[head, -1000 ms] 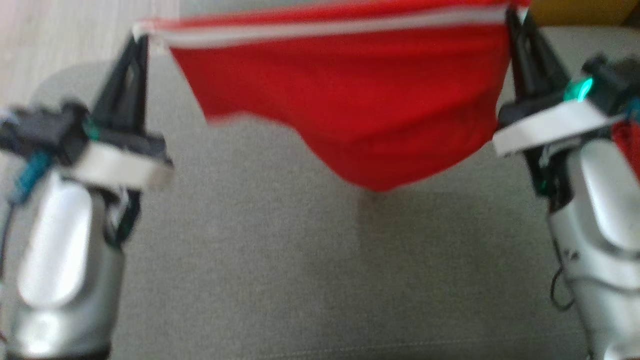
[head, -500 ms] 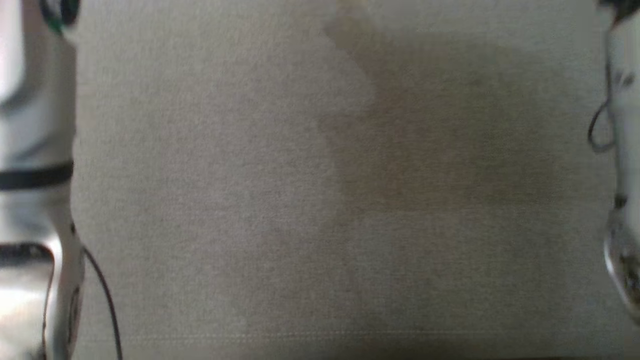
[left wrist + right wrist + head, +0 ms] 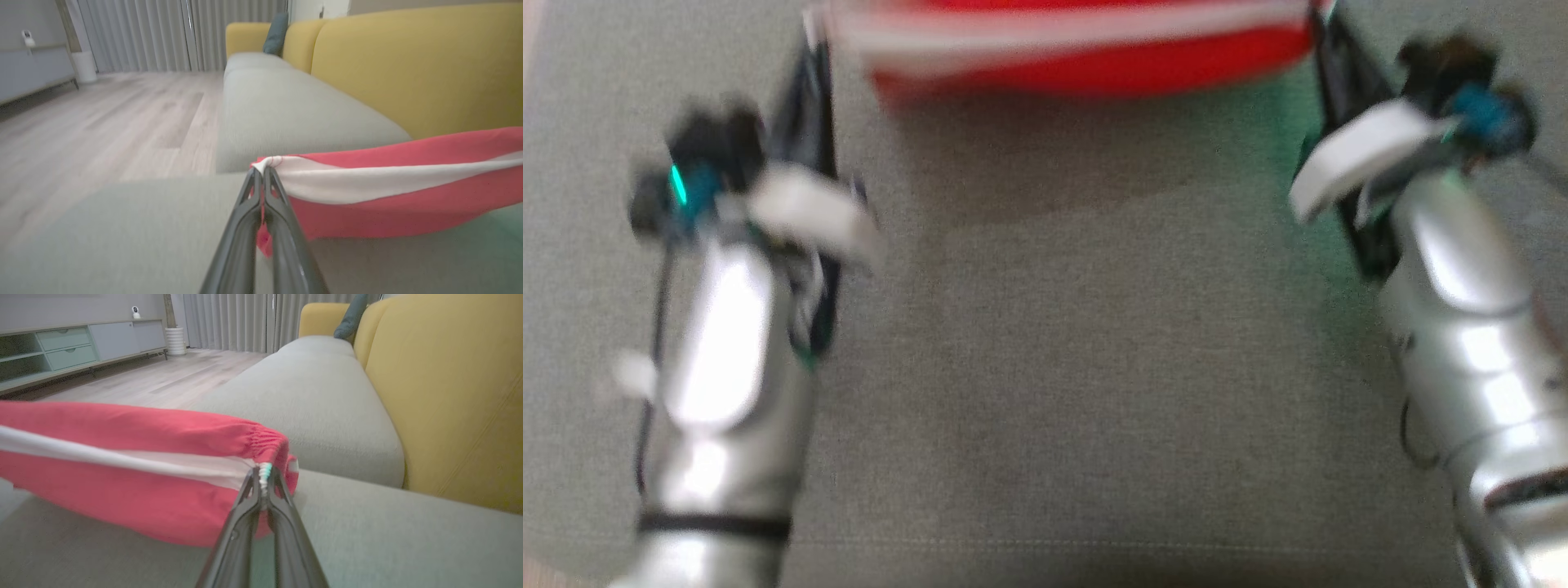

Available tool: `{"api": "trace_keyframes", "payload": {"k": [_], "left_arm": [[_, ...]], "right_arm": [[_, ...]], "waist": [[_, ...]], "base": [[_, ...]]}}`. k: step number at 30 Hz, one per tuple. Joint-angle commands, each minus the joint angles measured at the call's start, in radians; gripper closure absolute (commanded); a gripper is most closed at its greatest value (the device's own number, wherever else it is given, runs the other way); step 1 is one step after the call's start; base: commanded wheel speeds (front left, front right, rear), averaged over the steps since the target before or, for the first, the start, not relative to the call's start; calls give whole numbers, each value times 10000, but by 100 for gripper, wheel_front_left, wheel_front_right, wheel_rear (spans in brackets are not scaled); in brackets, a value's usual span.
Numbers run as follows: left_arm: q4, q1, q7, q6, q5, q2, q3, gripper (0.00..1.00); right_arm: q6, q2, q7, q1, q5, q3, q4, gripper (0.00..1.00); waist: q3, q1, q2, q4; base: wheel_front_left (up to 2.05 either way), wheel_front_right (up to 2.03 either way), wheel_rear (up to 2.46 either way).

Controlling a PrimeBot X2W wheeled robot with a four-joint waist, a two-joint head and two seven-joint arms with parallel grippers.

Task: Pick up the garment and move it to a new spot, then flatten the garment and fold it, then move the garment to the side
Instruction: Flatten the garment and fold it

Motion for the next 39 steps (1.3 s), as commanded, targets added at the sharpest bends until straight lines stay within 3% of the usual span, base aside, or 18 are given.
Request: {"api": "trace_keyframes", "payload": {"k": [1,8,15,25,32,39], "left_arm": [[-357,46,-50,-26,-129,238,301,100],[-357,3027,-50,124,-807,-58,519,100],[-532,5339,-50,475,-1386,-80,472,100],[-867,7194,-51,507,-1271,-82,573,100],[-1666,7177,-51,427,-1102,-83,551,100],[-1777,4540,-51,13,-366,241,550,100]], "right_arm": [[63,111,-63,68,206,277,-245,100],[63,145,-63,2094,1480,1168,-228,100],[63,135,-64,4427,2382,1351,-676,100],[63,144,162,6554,3047,1658,-1104,100],[63,78,453,7163,3330,1582,-2233,100],[63,352,660,6207,3409,1023,-3476,100]], "waist": [[-166,-1,0,-68],[-1190,-1,0,-216],[-2615,-1,0,-139],[-3670,-1,0,-46],[-3534,-1,0,-265],[-2327,-1,0,-693]], "base": [[0,0,0],[0,0,0],[0,0,0],[0,0,0],[0,0,0],[0,0,0]]}}
